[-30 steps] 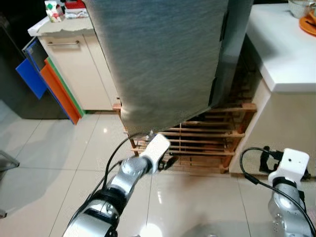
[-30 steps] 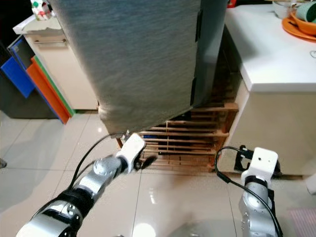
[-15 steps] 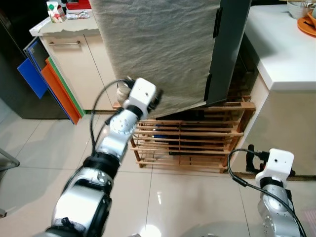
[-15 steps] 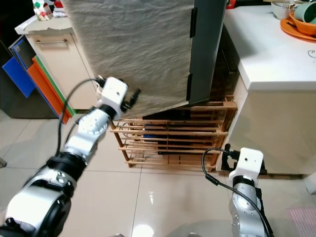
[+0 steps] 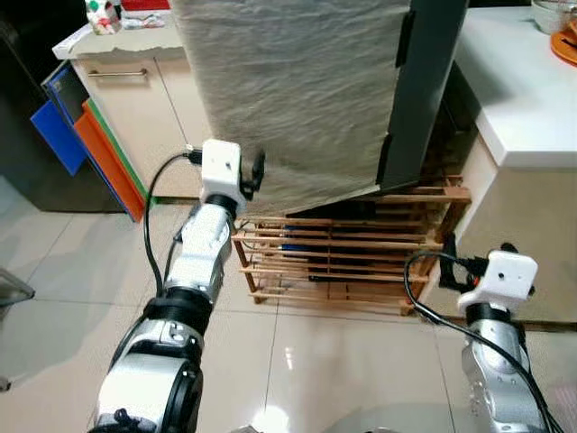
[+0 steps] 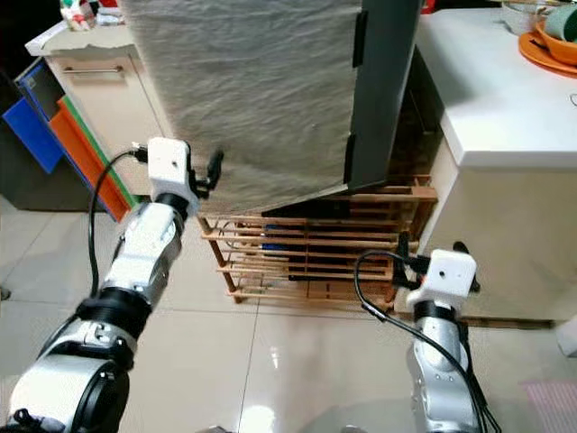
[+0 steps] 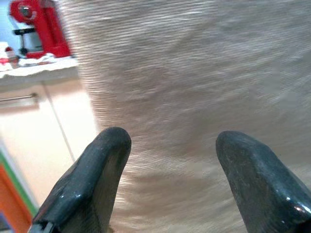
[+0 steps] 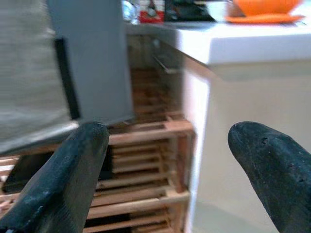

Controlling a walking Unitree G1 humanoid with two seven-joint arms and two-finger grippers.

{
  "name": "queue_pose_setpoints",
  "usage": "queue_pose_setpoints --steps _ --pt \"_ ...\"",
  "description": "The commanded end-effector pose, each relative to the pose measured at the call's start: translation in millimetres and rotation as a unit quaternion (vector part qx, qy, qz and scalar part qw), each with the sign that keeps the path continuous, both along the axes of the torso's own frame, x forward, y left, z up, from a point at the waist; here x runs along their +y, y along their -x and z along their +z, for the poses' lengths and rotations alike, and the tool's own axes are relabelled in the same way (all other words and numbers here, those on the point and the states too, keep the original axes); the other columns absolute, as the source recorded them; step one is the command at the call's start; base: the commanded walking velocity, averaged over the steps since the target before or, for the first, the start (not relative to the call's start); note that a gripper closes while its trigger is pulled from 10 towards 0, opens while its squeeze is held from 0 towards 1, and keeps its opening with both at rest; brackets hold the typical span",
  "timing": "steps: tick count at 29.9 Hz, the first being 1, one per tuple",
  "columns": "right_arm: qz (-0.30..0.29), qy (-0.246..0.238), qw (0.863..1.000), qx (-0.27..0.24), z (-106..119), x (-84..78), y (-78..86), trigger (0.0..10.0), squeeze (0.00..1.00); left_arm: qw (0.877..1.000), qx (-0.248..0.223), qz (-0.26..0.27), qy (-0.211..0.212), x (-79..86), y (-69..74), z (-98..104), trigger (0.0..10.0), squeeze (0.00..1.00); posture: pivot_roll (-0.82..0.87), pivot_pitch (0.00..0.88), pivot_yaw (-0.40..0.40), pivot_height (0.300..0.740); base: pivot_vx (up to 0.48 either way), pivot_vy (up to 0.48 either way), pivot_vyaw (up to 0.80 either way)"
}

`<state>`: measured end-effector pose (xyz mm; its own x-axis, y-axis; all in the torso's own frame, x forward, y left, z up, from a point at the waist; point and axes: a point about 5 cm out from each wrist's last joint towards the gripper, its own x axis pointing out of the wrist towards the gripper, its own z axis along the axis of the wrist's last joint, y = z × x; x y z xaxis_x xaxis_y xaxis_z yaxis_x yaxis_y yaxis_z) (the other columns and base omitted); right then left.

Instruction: Restocking fridge

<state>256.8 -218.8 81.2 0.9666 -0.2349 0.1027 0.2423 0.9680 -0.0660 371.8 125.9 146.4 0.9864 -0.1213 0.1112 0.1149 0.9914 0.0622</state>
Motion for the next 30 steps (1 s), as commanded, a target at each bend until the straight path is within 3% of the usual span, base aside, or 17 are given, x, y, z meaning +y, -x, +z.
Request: queue_pose_setpoints --steps 1,10,11,12,13,15,19,23,26,30 --pt "0.016 0.001 1.000 -0.007 5 7.1 -3.2 10.0 0.00 1.000 -0.012 0.011 -0.002 3.6 -3.7 8 10.0 0.00 -0.11 0.018 0.082 0.740 0.386 0.285 0.00" --pt "0.066 -0.022 0.997 -0.021 13 20.2 -3.5 10.0 0.00 1.000 -0.006 0.009 -0.010 5.8 -5.5 10 10.0 0.00 -0.11 0.013 0.080 0.740 0.419 0.029 0.00" --pt "0.096 -0.033 0.995 -0.024 16 27.2 -3.7 10.0 0.00 1.000 -0.005 0.009 -0.011 5.2 -5.5 9 10.0 0.00 -0.11 0.012 0.082 0.740 0.428 0.000 0.00" --pt "0.157 -0.040 0.987 -0.021 20 40.7 -2.9 10.0 0.00 1.000 -0.004 0.006 -0.012 3.7 -5.4 9 10.0 0.00 -0.12 0.011 0.083 0.740 0.424 0.000 0.00" --pt "0.157 -0.040 0.987 -0.021 20 40.7 -2.9 10.0 0.00 1.000 -0.004 0.006 -0.012 3.7 -5.4 9 10.0 0.00 -0.12 0.011 0.083 0.740 0.424 0.000 0.00" --pt "0.241 -0.032 0.970 0.000 21 57.5 1.5 10.0 0.00 1.000 -0.002 0.000 -0.014 1.4 -5.5 8 10.0 0.00 -0.12 0.011 0.083 0.740 0.431 0.000 0.00" --pt "0.290 -0.039 0.956 0.023 20 64.2 6.0 10.0 0.00 1.000 -0.001 -0.001 -0.015 0.9 -5.9 8 10.0 0.00 -0.12 0.011 0.083 0.740 0.433 0.000 0.00" --pt "0.357 -0.061 0.931 0.053 22 72.8 11.6 10.0 0.00 1.000 0.004 -0.001 -0.012 1.2 -6.8 7 10.0 0.00 -0.12 0.010 0.085 0.740 0.439 0.000 0.00" --pt "0.363 -0.049 0.929 0.056 26 70.5 9.8 10.0 0.00 1.000 0.017 -0.007 -0.017 -0.6 -7.6 5 10.0 0.00 -0.12 0.009 0.082 0.740 0.392 0.000 0.00" --pt "0.336 -0.052 0.939 0.055 26 61.0 5.4 10.0 0.00 1.000 0.014 0.000 -0.027 1.4 -8.1 5 10.0 0.00 -0.11 0.011 0.081 0.740 0.000 0.000 0.00"
